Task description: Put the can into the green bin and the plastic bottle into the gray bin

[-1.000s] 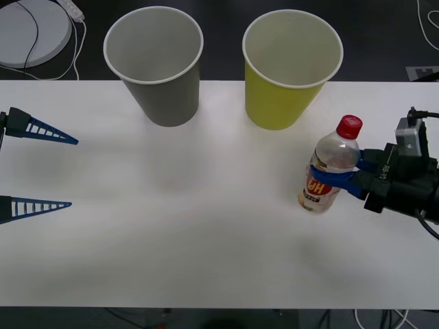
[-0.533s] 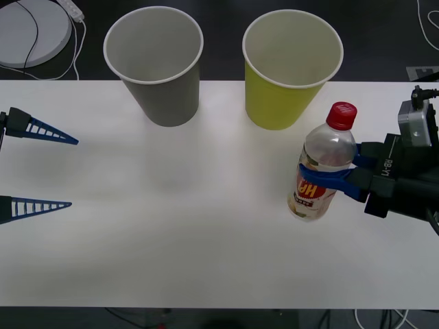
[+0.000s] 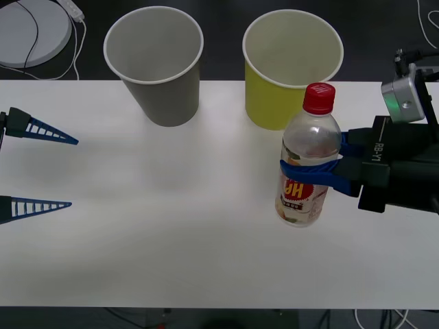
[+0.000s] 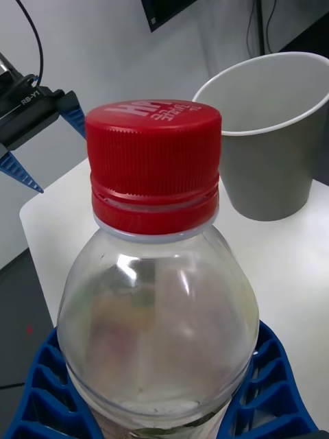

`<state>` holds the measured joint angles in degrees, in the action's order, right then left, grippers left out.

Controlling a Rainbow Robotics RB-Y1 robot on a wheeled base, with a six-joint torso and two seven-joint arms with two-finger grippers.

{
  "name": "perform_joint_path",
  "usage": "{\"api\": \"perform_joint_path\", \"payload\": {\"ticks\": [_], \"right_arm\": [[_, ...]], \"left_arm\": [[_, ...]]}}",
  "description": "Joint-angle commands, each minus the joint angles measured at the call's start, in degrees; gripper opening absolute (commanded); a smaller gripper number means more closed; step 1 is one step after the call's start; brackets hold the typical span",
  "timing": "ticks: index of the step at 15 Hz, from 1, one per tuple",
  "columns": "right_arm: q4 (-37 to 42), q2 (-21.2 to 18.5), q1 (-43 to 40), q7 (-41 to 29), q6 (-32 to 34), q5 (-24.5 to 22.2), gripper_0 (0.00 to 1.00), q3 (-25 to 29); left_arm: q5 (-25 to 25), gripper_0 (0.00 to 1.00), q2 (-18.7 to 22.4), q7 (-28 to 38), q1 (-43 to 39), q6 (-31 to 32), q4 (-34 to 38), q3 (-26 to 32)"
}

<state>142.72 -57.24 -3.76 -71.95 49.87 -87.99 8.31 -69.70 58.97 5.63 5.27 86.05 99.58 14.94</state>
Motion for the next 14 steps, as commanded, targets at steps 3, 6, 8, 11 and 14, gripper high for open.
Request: {"api": "perform_joint_path", "payload": {"ticks": [3,6,8,11,14], "right_arm": [[-2.8,-0.1,11.2,-5.1,9.2,-0.9,0.0,0.1],[-6.6,-0.4,18.8,-5.1,15.6,-0.5,0.0,-0.1],[-8.6,-1.1,23.6,-5.2,19.9,0.0,0.0,-0.2],[-11.5,-3.7,30.6,-5.3,24.5,1.0,0.0,-1.5],[-15.2,-5.2,38.4,-5.3,26.5,1.7,0.0,-6.1]], "left_arm": [[0.0,1.0,0.0,0.0,0.0,0.0,0.0,0.0],[0.0,1.0,0.0,0.0,0.0,0.0,0.0,0.0],[0.0,1.0,0.0,0.0,0.0,0.0,0.0,0.0],[0.0,1.0,0.0,0.0,0.0,0.0,0.0,0.0],[0.0,1.0,0.0,0.0,0.0,0.0,0.0,0.0]]}}
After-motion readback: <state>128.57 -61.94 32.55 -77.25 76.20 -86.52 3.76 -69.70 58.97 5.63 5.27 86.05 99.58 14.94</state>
